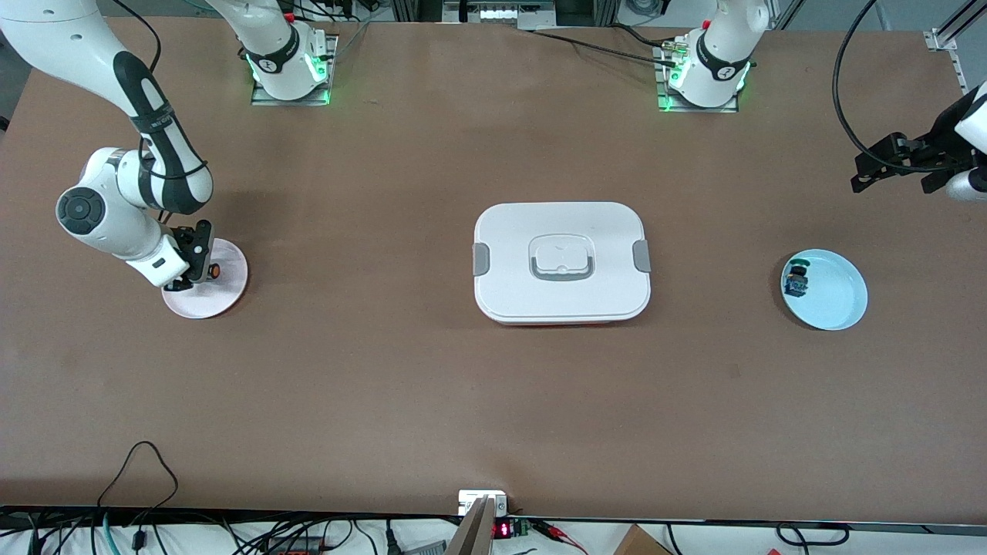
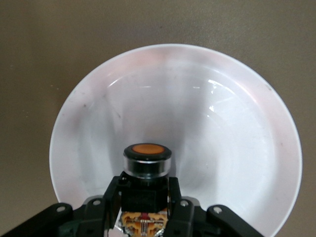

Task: Transfer orange switch to right arm and place
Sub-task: 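Lower the orange switch onto the white plate with the right gripper, then open the right gripper and lift it off the switch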

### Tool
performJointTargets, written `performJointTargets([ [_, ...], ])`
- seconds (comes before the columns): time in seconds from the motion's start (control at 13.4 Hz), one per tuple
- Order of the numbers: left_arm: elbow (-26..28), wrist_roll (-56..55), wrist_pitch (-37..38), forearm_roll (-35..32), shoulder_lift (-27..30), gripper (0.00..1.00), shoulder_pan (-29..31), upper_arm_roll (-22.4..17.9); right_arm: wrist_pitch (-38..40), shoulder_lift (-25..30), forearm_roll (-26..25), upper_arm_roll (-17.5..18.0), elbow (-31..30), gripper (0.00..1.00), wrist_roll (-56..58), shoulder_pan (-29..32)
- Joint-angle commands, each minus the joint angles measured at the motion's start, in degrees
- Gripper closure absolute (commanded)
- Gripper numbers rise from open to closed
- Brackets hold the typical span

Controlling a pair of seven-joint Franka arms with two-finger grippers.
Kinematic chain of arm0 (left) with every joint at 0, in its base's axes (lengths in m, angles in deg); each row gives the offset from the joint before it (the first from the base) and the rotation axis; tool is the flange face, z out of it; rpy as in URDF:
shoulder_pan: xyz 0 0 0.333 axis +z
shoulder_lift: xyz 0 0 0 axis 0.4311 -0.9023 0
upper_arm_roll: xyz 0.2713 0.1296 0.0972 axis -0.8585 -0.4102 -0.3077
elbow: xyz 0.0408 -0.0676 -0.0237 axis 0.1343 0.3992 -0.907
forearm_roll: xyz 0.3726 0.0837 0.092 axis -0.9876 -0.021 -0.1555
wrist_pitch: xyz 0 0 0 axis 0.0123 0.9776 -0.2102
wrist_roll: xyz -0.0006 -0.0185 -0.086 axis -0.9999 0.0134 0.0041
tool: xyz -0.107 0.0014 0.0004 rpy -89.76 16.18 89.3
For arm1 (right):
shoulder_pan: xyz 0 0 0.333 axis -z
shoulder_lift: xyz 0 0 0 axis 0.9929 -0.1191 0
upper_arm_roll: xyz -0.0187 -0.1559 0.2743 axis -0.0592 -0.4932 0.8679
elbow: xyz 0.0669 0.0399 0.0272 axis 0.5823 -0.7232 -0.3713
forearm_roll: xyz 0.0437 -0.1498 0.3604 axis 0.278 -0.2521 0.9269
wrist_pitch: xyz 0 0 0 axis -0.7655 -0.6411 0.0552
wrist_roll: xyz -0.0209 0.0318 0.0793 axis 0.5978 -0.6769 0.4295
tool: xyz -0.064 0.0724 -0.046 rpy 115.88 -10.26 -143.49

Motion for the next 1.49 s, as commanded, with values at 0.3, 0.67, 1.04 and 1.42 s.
performJointTargets([
  [0.3,-1.68,-0.66,-0.82,-1.11,-0.85,0.0,0.63,0.2,3.1,5.56,0.08,1.06,1.64,0.0,-0.84,0.54],
  [0.67,-1.95,-0.74,-0.21,-1.1,-0.93,0.0,0.98,0.29,12.07,9.61,4.97,1.41,9.46,0.0,-0.94,-1.3],
  [1.04,-2.04,-0.66,-0.29,-0.49,-1.02,0.0,0.89,0.55,15.94,12.6,12.91,1.32,14.65,0.0,-8.9,-1.75],
  [1.42,-2.13,-0.66,-0.29,-0.4,-0.93,0.0,0.8,0.9,33.76,13.66,12.47,1.24,24.66,0.0,-32.43,-3.24],
])
